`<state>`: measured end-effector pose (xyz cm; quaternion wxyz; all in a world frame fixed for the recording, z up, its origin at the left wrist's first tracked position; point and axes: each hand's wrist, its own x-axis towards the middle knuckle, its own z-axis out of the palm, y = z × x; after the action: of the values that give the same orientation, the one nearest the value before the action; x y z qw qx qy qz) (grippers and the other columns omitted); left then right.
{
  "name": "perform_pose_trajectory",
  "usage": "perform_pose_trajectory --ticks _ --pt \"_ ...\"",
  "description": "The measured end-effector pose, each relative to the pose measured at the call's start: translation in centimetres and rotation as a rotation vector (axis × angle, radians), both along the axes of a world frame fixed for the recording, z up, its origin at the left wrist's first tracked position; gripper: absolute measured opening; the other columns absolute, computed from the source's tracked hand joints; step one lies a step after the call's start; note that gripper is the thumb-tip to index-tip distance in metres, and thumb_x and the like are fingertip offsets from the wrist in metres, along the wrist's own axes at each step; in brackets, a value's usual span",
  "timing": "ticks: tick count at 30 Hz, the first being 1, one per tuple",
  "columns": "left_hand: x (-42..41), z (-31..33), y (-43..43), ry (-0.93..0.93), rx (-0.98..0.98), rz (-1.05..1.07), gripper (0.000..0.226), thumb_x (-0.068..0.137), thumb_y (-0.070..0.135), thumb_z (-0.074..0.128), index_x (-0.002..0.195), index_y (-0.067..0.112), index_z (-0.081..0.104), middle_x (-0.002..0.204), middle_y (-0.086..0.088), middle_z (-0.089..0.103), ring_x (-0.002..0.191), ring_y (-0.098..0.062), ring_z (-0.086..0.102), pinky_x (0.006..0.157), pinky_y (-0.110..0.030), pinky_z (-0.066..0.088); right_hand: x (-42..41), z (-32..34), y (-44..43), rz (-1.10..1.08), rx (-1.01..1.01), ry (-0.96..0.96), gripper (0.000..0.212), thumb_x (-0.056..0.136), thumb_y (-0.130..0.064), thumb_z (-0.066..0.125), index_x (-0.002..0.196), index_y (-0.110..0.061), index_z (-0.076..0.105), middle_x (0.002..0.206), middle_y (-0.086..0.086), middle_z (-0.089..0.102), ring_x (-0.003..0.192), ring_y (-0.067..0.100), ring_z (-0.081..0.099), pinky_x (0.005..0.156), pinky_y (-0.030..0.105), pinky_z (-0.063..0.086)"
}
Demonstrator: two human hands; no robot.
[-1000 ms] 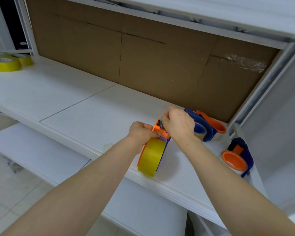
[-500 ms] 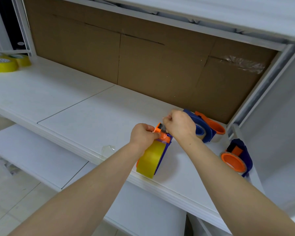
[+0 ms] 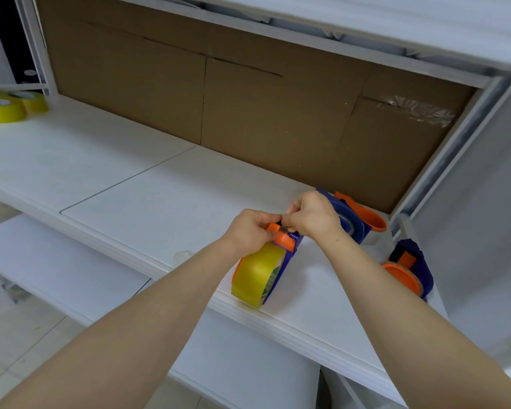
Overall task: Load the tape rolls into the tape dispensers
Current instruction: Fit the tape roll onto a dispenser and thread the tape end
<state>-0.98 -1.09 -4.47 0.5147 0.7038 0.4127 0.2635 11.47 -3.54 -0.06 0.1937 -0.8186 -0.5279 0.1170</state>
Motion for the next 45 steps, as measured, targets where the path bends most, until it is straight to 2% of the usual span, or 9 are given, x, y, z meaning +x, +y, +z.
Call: perform_pose_trajectory --ticks 9,15,21,31,34,36,40,42,45 --pt "1.8 0.0 0.9 0.243 0.165 0.038 0.032 0.091 0.017 0.056 0.122 0.015 0.063 0.125 -0.006 0.063 0.114 -0.022 0.057 0.097 -0.031 0.046 0.9 -1.4 0.8 -0.05 -0.035 -0.086 0.007 0.079 -0.011 0.065 0.077 -0.018 0.062 0.09 0.004 0.071 0.088 0.023 0.066 0.068 0.032 0.052" --pt "2.9 0.2 2.0 0.412 0.157 0.021 0.027 0.092 0.023 0.056 0.113 0.014 0.069 0.112 -0.008 0.067 0.091 -0.02 0.057 0.076 -0.027 0.044 1.3 -1.9 1.9 -0.068 -0.096 -0.14 0.009 0.078 -0.014 0.065 0.087 -0.017 0.066 0.089 0.003 0.069 0.086 0.023 0.065 0.061 0.029 0.046" --pt "4.6 0.1 3.1 0.531 0.174 0.097 0.028 0.088 0.024 0.063 0.111 0.009 0.067 0.111 -0.01 0.066 0.102 -0.026 0.061 0.077 -0.028 0.046 1.9 -3.0 2.1 -0.078 -0.088 -0.169 0.015 0.081 -0.013 0.061 0.095 -0.016 0.065 0.094 0.004 0.067 0.088 0.024 0.063 0.059 0.028 0.043" --pt "5.3 0.2 3.3 0.606 0.254 0.118 0.014 0.083 0.019 0.062 0.083 0.009 0.053 0.1 -0.015 0.064 0.097 -0.029 0.061 0.071 -0.03 0.044 2.4 -4.7 1.8 0.041 0.05 -0.155 0.011 0.089 -0.025 0.058 0.098 -0.019 0.06 0.104 0.002 0.064 0.098 0.023 0.059 0.065 0.03 0.042" --pt "4.8 0.0 3.2 0.573 0.278 0.095 0.016 0.084 0.02 0.061 0.093 0.008 0.055 0.11 -0.013 0.061 0.103 -0.028 0.058 0.076 -0.031 0.045 2.1 -5.2 1.8 0.077 0.156 -0.114 0.013 0.09 -0.025 0.058 0.098 -0.016 0.059 0.102 0.003 0.064 0.094 0.022 0.06 0.064 0.029 0.04" --pt "4.4 -0.1 3.1 0.505 0.257 0.105 0.03 0.088 0.026 0.057 0.11 0.006 0.058 0.113 -0.01 0.06 0.104 -0.025 0.057 0.082 -0.031 0.045 2.0 -5.5 1.7 0.085 0.205 -0.091 0.012 0.09 -0.024 0.058 0.097 -0.015 0.059 0.1 0.002 0.063 0.092 0.02 0.06 0.063 0.028 0.037" --pt "3.2 0.5 2.3 0.433 -0.005 -0.051 0.031 0.082 0.039 0.057 0.087 0.009 0.055 0.08 -0.003 0.053 0.07 -0.015 0.052 0.059 -0.023 0.041 2.2 -5.7 1.4 0.066 0.241 -0.046 0.013 0.087 -0.026 0.062 0.092 -0.014 0.058 0.095 0.002 0.063 0.086 0.02 0.06 0.063 0.029 0.041" --pt "2.5 0.9 1.5 0.459 -0.138 -0.14 0.041 0.075 0.044 0.064 0.095 0.01 0.056 0.085 -0.006 0.059 0.073 -0.016 0.057 0.063 -0.024 0.045 2.3 -5.7 1.3 0.027 0.237 -0.023 0.015 0.086 -0.027 0.064 0.092 -0.014 0.058 0.093 0.003 0.065 0.086 0.021 0.061 0.065 0.032 0.047" --pt "1.7 1.7 0.6 0.491 -0.166 -0.176 0.039 0.072 0.046 0.067 0.092 0.014 0.058 0.087 -0.006 0.062 0.077 -0.019 0.06 0.071 -0.027 0.047 2.2 -5.4 1.1 0.001 0.248 0.003 0.016 0.085 -0.028 0.065 0.093 -0.015 0.061 0.093 0.002 0.067 0.088 0.021 0.062 0.069 0.036 0.051"
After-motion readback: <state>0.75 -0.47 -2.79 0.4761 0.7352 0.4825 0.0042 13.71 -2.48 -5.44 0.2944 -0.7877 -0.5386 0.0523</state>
